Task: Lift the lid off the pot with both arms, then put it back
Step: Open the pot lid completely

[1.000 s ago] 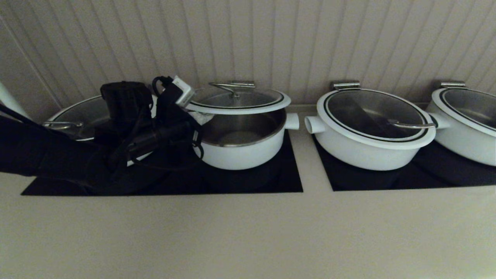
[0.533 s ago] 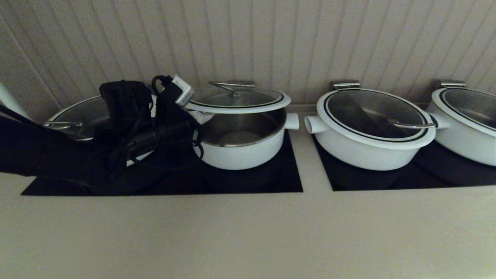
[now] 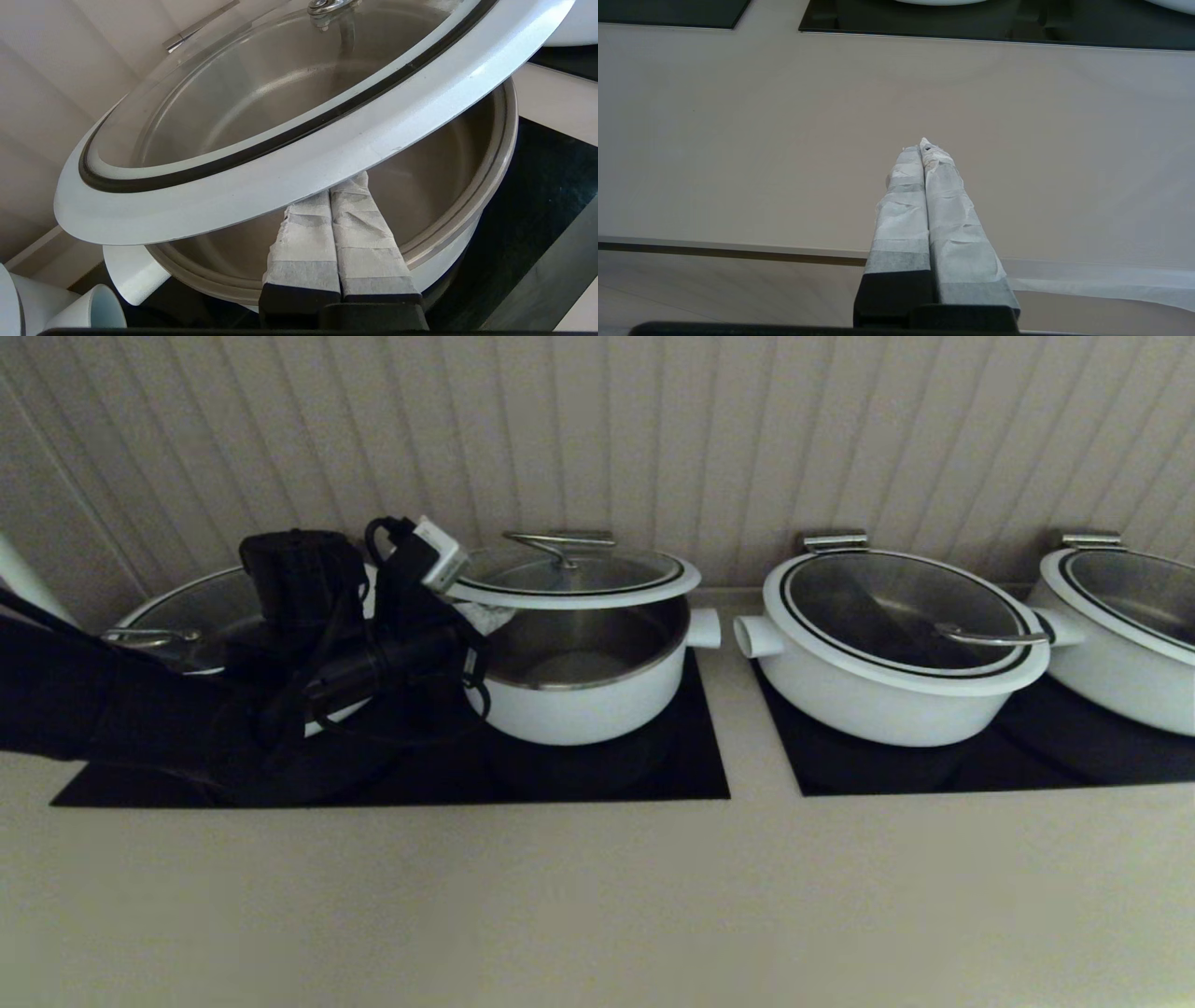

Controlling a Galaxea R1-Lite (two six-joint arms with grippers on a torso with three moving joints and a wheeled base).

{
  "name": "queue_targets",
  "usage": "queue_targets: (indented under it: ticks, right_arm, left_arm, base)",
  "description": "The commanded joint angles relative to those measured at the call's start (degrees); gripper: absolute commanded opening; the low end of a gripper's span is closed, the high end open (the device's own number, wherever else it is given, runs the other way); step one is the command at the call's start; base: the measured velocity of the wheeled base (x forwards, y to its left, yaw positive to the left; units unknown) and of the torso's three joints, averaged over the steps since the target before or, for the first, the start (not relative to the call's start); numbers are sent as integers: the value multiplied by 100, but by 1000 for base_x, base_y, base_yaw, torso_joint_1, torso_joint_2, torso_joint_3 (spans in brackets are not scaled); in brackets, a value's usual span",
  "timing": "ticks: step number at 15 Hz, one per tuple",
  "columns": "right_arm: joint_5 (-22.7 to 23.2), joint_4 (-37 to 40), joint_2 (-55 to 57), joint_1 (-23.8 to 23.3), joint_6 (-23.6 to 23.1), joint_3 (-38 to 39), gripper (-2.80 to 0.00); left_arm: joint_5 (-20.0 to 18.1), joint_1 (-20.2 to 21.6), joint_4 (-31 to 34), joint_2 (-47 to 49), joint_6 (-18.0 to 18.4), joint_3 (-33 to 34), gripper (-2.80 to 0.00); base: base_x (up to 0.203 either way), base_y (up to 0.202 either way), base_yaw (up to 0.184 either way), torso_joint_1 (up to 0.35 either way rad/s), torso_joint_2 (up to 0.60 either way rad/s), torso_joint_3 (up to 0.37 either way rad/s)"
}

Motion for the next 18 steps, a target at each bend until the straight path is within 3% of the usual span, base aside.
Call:
queue_targets:
  ticks: [1,5,18]
  right_arm:
    - [14,4,25,0,-3,5,-280]
    - [14,4,25,0,-3,5,-280]
    - [5,-58,17,0,-3,13,-280]
  left_arm:
    - [-11,-2,-26,-31,13,4,-280]
    - [182,-2,-26,-92,5,31,-280]
    - [182,-2,-35,-83,-4,-23,-280]
  base:
    - [0,0,0,0,0,0]
    - [0,0,0,0,0,0]
    - [0,0,0,0,0,0]
